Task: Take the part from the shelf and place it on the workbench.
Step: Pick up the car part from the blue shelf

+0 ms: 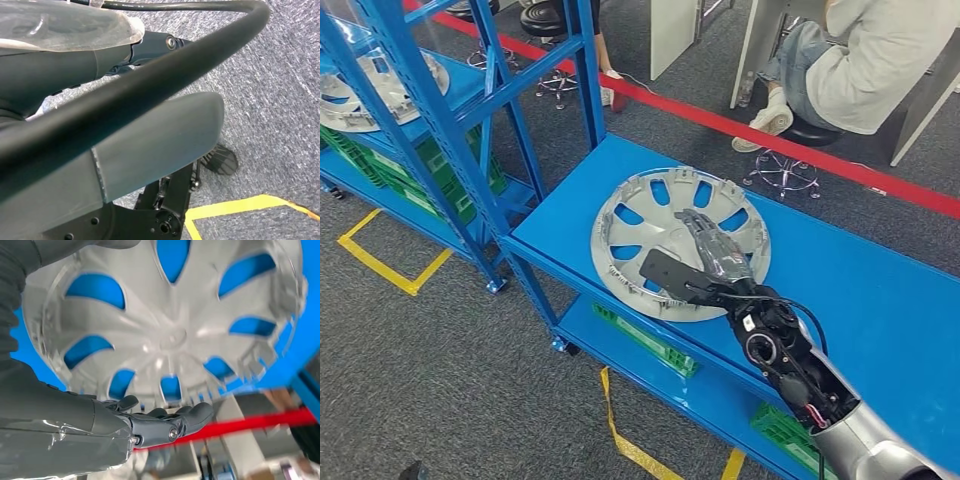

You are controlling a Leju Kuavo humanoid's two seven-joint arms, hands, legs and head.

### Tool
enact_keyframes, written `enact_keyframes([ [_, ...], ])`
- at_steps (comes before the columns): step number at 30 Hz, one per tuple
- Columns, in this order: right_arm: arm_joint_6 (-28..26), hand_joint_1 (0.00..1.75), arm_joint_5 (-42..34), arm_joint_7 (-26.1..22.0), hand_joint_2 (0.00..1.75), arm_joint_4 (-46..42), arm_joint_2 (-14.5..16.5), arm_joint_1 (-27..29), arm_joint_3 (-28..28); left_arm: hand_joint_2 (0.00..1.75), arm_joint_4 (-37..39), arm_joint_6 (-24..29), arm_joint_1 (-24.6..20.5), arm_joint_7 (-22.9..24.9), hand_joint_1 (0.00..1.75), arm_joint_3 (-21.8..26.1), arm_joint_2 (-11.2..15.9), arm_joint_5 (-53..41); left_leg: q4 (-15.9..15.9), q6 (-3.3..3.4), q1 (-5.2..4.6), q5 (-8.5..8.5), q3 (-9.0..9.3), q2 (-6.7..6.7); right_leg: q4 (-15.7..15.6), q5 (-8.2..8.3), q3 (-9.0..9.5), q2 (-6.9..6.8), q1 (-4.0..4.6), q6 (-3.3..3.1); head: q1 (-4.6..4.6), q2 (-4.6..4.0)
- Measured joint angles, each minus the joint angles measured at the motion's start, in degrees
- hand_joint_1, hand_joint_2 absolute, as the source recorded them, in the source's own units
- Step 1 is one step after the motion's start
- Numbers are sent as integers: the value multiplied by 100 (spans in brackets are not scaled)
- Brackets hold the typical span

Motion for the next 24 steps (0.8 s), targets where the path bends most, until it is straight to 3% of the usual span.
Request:
enact_keyframes([
  [7,527,0,-240,117,175,204,-9,-31,89,0,0,-28,-1,21,0,0,-1,-17,0,0,0,0,0,-1,0,0,3,-1,0,0,1,0],
  [24,611,0,-312,301,175,548,-107,-85,196,0,0,-55,-1,42,0,-11,-1,-60,0,0,0,0,0,-2,0,0,2,-1,0,0,-2,0],
])
